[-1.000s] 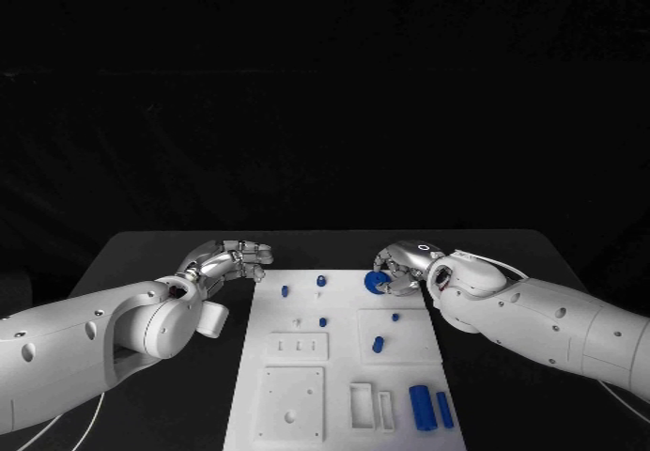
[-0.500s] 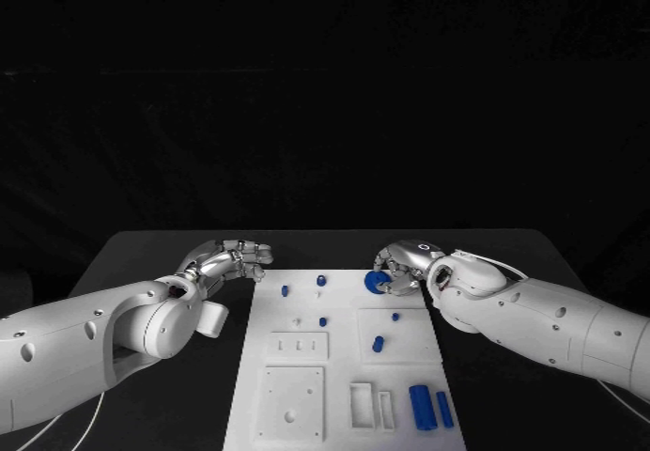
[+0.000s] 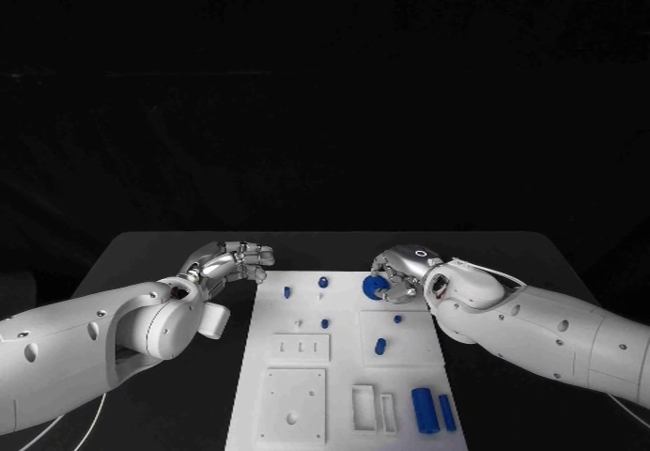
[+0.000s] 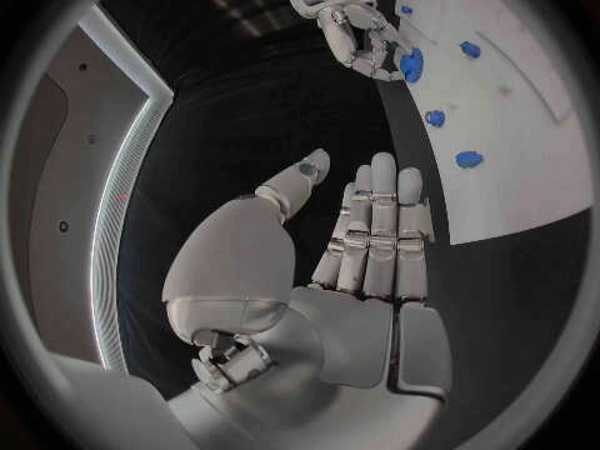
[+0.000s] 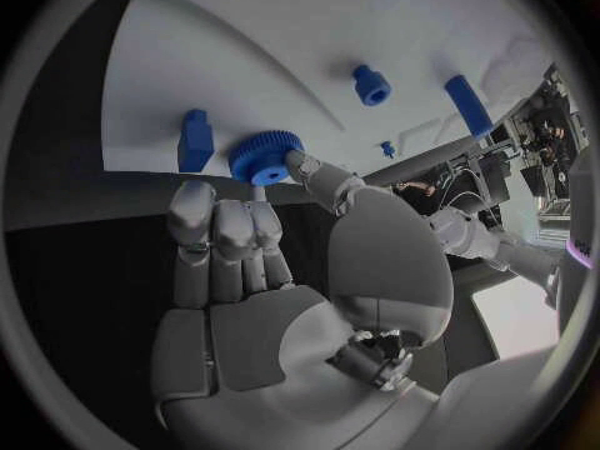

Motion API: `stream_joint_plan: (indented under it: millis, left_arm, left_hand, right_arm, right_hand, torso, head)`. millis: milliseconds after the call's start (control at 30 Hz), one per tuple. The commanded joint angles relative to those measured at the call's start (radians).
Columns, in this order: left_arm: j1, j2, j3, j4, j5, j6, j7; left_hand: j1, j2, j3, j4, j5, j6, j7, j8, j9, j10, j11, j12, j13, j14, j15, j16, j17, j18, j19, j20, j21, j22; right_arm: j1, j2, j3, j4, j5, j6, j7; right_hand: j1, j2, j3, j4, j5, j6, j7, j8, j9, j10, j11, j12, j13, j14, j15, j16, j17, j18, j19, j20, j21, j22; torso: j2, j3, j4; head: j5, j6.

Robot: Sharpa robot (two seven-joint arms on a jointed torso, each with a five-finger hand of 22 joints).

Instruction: Assemble the parts on the task board

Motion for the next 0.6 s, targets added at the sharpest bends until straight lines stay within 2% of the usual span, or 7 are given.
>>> stream_joint_plan:
  millis: [33, 167, 367, 600]
  left_arm:
    - [0.002, 0.0, 0.001, 0.004, -0.004, 0.005, 0.005]
    - [0.002, 0.0, 0.001, 0.004, -0.004, 0.005, 0.006]
    - [0.002, 0.001, 0.001, 0.003, -0.004, 0.004, 0.006]
    - [0.002, 0.0, 0.001, 0.003, -0.004, 0.004, 0.006]
  left_hand:
    - [-0.01, 0.001, 0.005, 0.003, 0.005, -0.001, 0.003, -0.005, -0.001, -0.002, 0.005, -0.005, -0.001, -0.006, -0.001, -0.004, 0.001, 0.009, -0.009, -0.001, 0.006, 0.017]
    - [-0.01, 0.001, 0.005, 0.004, 0.005, -0.001, 0.003, -0.004, -0.001, -0.002, 0.005, -0.005, -0.001, -0.006, -0.001, -0.004, 0.001, 0.009, -0.009, -0.001, 0.006, 0.017]
    - [-0.011, 0.001, 0.005, 0.004, 0.005, -0.001, 0.003, -0.004, -0.001, -0.002, 0.005, -0.004, -0.001, -0.006, -0.001, -0.004, 0.001, 0.009, -0.009, -0.001, 0.006, 0.017]
    - [-0.011, 0.001, 0.005, 0.004, 0.005, -0.001, 0.003, -0.004, -0.001, -0.002, 0.005, -0.004, -0.001, -0.006, -0.001, -0.004, 0.001, 0.01, -0.009, -0.001, 0.006, 0.017]
  right_arm:
    - [0.0, 0.0, -0.001, 0.025, -0.064, -0.022, -0.051]
    - [0.005, 0.003, 0.001, 0.063, -0.094, -0.04, -0.063]
    - [0.01, 0.019, 0.001, 0.106, -0.146, -0.056, -0.07]
    - [0.01, 0.05, 0.001, 0.132, -0.195, -0.079, -0.081]
  right_hand:
    - [0.002, -0.002, 0.008, 0.001, -0.005, 0.077, 0.013, 0.003, 0.025, 0.002, -0.006, -0.003, 0.001, -0.002, -0.008, -0.006, 0.001, 0.101, -0.001, -0.002, 0.006, 0.013]
    - [0.004, -0.007, 0.013, 0.003, -0.001, 0.079, 0.012, 0.003, 0.026, 0.004, -0.007, -0.004, 0.001, -0.002, -0.009, -0.007, 0.002, 0.101, 0.001, -0.002, 0.007, 0.013]
    - [0.005, -0.012, 0.017, 0.006, 0.001, 0.081, 0.011, 0.003, 0.027, 0.006, -0.007, -0.004, 0.001, -0.001, -0.009, -0.007, 0.003, 0.101, 0.003, -0.003, 0.008, 0.013]
    - [0.008, -0.02, 0.026, 0.012, -0.003, 0.084, 0.01, 0.002, 0.028, 0.009, -0.008, -0.006, 0.001, 0.001, -0.01, -0.009, 0.005, 0.101, 0.005, -0.004, 0.01, 0.013]
  torso:
    - [0.0, 0.0007, -0.0024]
    - [0.0, 0.0001, -0.0032]
    - [-0.001, 0.001, -0.0032]
    - [0.0, -0.0002, 0.0014]
  head:
    - [0.003, 0.003]
    - [0.006, 0.004]
    - [0.01, 0.006]
    - [0.016, 0.009]
